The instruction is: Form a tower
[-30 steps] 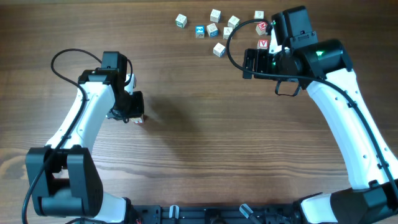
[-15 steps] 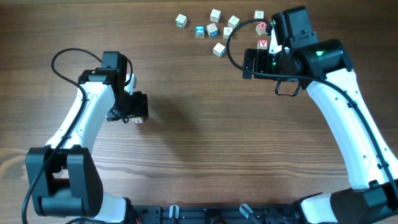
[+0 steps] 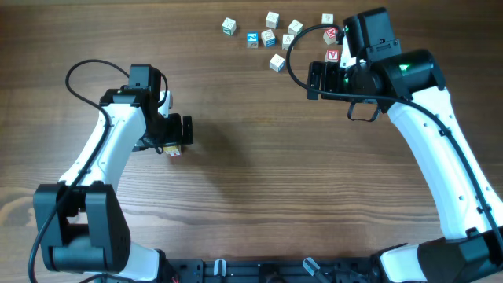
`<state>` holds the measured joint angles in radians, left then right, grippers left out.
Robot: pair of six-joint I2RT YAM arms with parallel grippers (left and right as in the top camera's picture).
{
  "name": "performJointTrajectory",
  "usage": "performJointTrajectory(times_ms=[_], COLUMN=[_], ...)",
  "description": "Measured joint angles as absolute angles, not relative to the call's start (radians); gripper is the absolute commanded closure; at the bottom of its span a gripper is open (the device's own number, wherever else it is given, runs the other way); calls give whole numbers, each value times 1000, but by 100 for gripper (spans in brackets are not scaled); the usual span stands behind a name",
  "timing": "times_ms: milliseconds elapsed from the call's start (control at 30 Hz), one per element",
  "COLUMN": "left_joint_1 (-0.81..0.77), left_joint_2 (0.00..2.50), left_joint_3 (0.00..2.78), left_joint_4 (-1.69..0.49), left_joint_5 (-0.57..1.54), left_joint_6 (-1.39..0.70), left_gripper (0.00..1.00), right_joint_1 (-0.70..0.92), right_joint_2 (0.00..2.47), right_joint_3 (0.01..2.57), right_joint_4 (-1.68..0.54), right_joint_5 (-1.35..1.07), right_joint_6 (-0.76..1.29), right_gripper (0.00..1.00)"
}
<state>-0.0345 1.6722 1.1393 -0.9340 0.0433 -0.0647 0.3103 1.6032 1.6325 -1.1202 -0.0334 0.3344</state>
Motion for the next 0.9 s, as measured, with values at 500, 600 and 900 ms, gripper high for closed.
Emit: performJointTrajectory(times_ms=[500,600,900], left_joint_1=[-35,-35,-35], left_joint_2=[1770,1816,1821], left_joint_3=[1138,1138,1137], left_joint_4=[-911,-911,-910], left_joint_5=[44,46,50], left_joint_6=[-65,-66,-63], left_gripper=[11,20,40], right_joint_1=[310,310,310], right_joint_2=[1603,1605,1617], right_joint_3=[1633,1633,1633], right_joint_4=[-1120,-1120,-1122], right_joint_5=[-33,-33,-34], right_joint_6=[334,334,334], right_gripper=[0,0,0])
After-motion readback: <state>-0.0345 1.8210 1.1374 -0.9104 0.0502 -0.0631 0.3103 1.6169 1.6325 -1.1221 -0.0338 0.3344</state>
